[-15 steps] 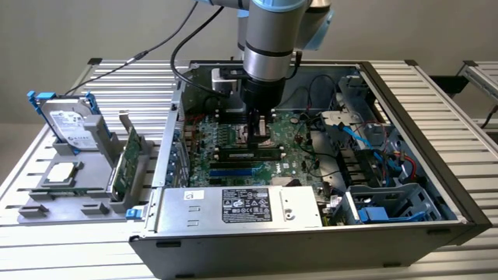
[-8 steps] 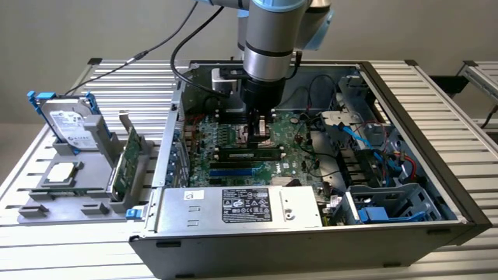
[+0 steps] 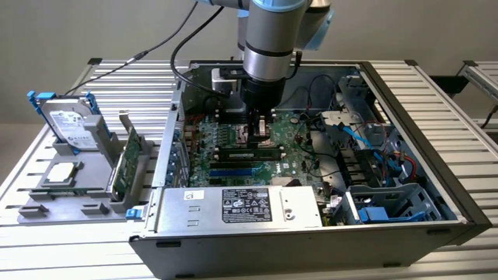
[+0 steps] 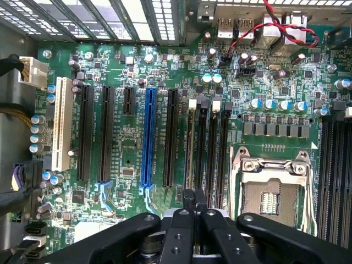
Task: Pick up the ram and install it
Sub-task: 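Press down the ram until it locks into place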
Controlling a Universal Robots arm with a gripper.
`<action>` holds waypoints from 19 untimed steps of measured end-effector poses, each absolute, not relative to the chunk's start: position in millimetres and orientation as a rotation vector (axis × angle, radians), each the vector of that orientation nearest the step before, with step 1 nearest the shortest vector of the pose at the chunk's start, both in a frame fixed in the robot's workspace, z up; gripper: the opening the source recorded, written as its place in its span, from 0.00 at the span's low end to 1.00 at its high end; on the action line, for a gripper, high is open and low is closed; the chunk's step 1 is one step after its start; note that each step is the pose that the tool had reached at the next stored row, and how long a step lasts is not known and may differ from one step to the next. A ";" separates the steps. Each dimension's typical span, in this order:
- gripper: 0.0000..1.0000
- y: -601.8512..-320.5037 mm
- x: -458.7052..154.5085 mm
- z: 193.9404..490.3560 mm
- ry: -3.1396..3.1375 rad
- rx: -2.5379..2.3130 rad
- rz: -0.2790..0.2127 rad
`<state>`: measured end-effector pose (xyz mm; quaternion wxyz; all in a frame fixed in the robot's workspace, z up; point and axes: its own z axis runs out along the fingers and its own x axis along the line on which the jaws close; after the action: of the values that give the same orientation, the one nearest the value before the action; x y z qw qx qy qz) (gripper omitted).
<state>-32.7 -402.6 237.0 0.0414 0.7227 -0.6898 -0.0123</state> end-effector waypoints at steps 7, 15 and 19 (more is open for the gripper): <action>0.11 -402.6 -32.4 233.6 -2.112 2.212 -0.038; 0.11 -402.8 -31.6 223.0 -2.111 2.212 -0.037; 0.11 -402.2 -30.9 227.3 -2.113 2.215 -0.041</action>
<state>-30.9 -402.2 227.3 0.0401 0.7228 -0.6898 -0.0133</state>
